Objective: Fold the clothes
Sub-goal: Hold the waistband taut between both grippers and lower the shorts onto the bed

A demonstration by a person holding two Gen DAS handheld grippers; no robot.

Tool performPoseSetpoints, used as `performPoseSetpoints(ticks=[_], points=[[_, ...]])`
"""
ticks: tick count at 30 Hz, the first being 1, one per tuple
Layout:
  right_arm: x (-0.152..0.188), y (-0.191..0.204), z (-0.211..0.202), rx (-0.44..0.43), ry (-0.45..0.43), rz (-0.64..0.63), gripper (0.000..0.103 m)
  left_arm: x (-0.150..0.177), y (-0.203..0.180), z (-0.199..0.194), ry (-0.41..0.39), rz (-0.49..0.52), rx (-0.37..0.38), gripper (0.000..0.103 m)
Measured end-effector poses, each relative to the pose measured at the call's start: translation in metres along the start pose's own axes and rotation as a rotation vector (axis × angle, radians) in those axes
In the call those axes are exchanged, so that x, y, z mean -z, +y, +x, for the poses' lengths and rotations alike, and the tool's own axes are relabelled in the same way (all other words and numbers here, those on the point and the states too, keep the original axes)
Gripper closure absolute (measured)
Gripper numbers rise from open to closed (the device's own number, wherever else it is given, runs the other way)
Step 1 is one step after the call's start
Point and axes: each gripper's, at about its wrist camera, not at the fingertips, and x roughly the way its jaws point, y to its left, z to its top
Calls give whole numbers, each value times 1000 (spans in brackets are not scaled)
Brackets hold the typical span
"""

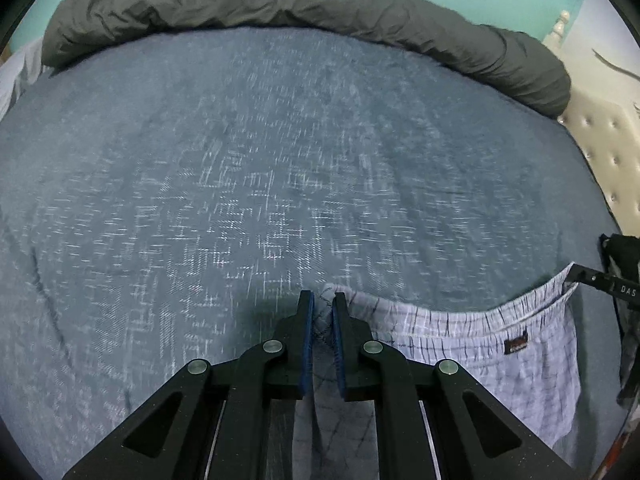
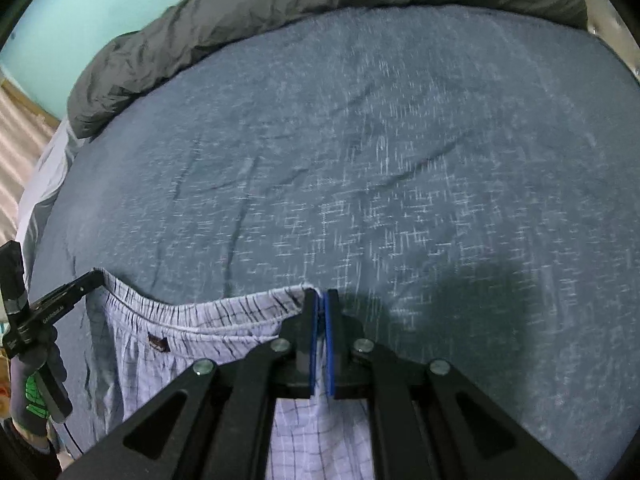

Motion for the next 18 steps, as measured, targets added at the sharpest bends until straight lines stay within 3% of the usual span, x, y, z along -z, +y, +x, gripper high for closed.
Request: performPoseSetpoints(ticks=[6,10,15,18], points=[[0,-8,10,-36,-53,14,94,3,3,11,5,13,-8,90],[3,-12,-9,-76,-119,-14,87,3,4,-5,-43,30,-6,71],[13,-19,-28,-80,-130,-96,87,10,0,-35,-94,145,-9,70],[22,-20,-28,-49,-107,-167,87,23,1,-35,-64,204,-12,70]])
